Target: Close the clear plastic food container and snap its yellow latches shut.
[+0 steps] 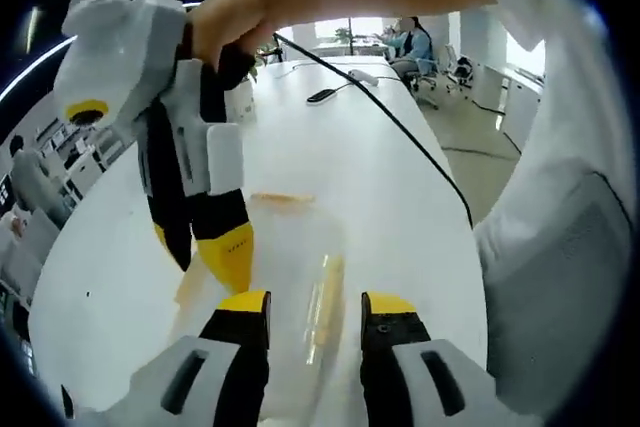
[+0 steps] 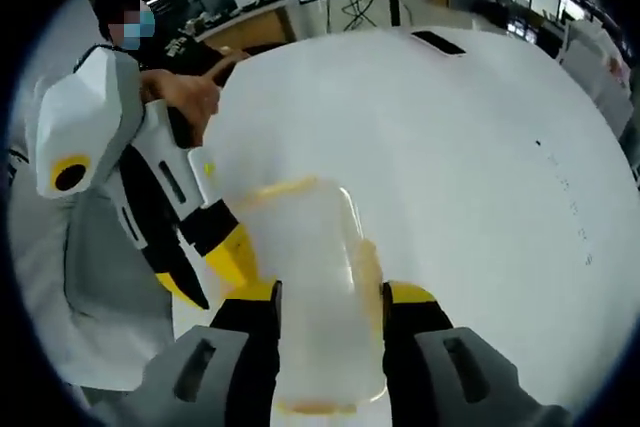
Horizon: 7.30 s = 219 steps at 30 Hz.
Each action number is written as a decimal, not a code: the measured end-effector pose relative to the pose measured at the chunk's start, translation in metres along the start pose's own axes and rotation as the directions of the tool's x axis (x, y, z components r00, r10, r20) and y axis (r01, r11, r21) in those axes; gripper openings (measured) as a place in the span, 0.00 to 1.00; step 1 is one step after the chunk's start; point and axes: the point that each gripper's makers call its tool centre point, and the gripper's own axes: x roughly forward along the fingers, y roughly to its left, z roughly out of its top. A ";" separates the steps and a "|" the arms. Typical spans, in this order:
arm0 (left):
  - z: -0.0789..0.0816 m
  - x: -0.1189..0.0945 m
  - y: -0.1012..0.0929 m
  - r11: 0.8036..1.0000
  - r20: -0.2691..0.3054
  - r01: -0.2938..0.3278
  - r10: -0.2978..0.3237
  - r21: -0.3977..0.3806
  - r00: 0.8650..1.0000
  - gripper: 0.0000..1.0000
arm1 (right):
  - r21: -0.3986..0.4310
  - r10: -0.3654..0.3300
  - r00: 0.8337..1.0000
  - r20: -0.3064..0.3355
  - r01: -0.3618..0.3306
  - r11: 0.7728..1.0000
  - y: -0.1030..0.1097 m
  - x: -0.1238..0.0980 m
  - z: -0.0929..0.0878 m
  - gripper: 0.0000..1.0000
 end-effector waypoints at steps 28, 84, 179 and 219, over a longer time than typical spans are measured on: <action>-0.002 0.010 0.002 0.956 -0.027 -0.077 0.088 0.284 0.996 0.24 | -0.014 0.019 0.987 -0.159 -0.021 1.000 -0.009 0.009 0.003 0.38; -0.002 0.013 0.003 0.919 -0.039 -0.070 0.092 0.389 0.995 0.23 | -0.034 0.040 0.958 -0.283 -0.052 0.998 -0.004 0.013 0.002 0.30; -0.050 -0.010 0.041 0.986 -0.279 0.156 -0.133 0.062 0.951 0.70 | -0.217 -0.136 0.969 -0.207 0.090 0.972 0.014 0.001 -0.081 0.76; -0.094 -0.042 0.043 0.966 -0.413 0.214 -0.136 0.147 0.900 0.71 | -0.143 -0.121 0.971 -0.206 0.092 0.985 0.037 0.034 -0.043 0.80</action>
